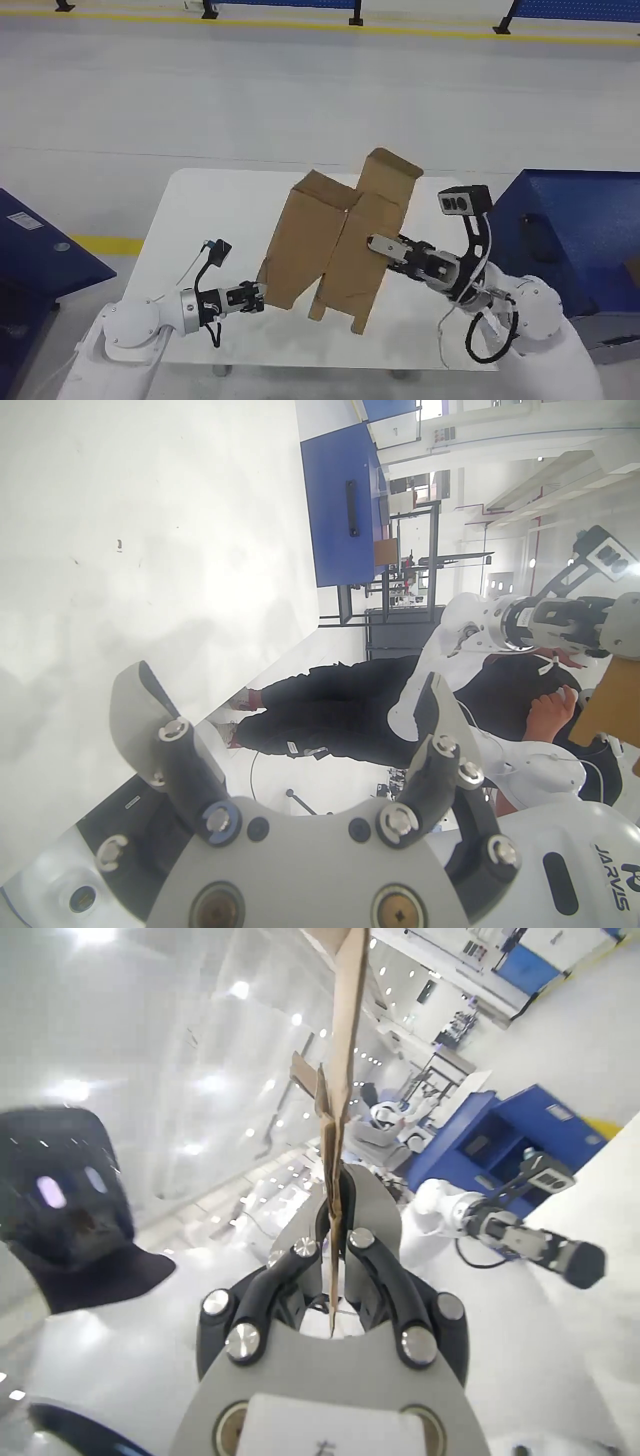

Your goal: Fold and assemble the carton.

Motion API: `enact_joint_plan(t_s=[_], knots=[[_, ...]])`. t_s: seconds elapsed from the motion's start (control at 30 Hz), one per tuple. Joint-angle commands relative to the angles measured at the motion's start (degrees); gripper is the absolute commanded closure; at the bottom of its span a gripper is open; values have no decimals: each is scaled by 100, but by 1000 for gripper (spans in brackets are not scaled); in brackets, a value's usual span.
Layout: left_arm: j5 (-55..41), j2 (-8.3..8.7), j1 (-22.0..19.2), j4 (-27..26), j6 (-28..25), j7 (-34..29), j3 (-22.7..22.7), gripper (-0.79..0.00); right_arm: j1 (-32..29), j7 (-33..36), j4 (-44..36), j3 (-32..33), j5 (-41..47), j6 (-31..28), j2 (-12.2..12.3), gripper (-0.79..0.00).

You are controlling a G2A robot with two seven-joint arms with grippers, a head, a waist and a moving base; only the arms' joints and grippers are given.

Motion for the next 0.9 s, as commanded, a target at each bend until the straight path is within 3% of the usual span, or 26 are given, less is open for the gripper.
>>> enact_joint_plan(t_s=[0.0, 0.4, 0.5, 0.63, 0.73, 0.87], knots=[[0, 0, 0, 0, 0, 0, 0, -785, -56, -102, 14, -59, -550, -392, -9, 0], [0, 0, 0, 0, 0, 0, 0, -785, -100, -141, 85, -164, -626, -426, -20, 0], [0, 0, 0, 0, 0, 0, 0, -785, -96, -488, 2, 86, -1133, -462, -10, 0], [0, 0, 0, 0, 0, 0, 0, -785, -273, -1789, -736, 1099, -3449, -644, 12, 0], [0, 0, 0, 0, 0, 0, 0, -785, -534, -2720, -1607, 1840, -5768, -664, 7, 0], [0, 0, 0, 0, 0, 0, 0, -785, -884, -4389, -1995, 2017, -8514, -951, -30, 0]])
